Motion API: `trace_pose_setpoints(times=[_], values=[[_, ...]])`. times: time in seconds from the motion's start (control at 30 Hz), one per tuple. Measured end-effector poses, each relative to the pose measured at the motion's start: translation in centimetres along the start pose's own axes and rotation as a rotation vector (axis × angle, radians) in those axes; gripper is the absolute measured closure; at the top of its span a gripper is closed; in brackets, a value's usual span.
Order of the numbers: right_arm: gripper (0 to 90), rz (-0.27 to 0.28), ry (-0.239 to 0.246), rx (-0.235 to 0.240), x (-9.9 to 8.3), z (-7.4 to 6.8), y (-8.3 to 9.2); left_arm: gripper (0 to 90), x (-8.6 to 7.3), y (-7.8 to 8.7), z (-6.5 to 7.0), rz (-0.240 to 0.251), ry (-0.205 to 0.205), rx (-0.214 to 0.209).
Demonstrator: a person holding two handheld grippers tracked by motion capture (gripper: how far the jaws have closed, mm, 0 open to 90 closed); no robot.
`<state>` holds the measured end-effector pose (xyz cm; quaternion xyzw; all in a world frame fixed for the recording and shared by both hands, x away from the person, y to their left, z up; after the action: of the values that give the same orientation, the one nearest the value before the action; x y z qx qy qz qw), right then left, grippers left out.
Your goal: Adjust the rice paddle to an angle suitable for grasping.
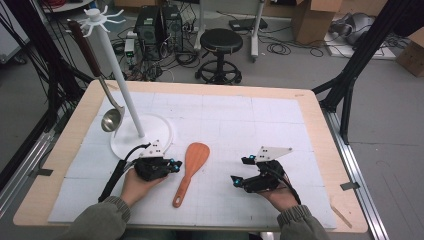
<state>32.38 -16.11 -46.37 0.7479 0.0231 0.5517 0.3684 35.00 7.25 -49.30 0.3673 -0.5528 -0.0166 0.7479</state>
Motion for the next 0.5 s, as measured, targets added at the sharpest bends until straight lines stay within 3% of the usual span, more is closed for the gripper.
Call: trace_pose_setpoints(times=[0.17,0.33,0.5], values=[[20.8,0.001,-0.003,0.003,0.0,0.0,0.0,89.7,-0.1,-1.0,-0.2,-0.012,0.022,0.002],[20.8,0.001,-0.007,0.004,0.0,0.1,0.0,89.6,-0.4,-1.9,-0.2,-0.065,0.005,0.016],[20.8,-0.002,-0.006,0.004,0.0,0.0,0.1,89.7,-0.1,-2.3,-0.1,-0.081,-0.005,0.025]])
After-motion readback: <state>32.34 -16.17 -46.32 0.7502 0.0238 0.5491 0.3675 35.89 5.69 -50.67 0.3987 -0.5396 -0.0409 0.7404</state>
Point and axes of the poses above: each handheld gripper's, and its own axes: y roughly backward along the jaws, x roughly out of its top, z roughly to its right, the point moved 9 cm from there along -y, roughly forward along the jaws, and after that the axes turned 1 degree about -z, right-handed, at the moved point
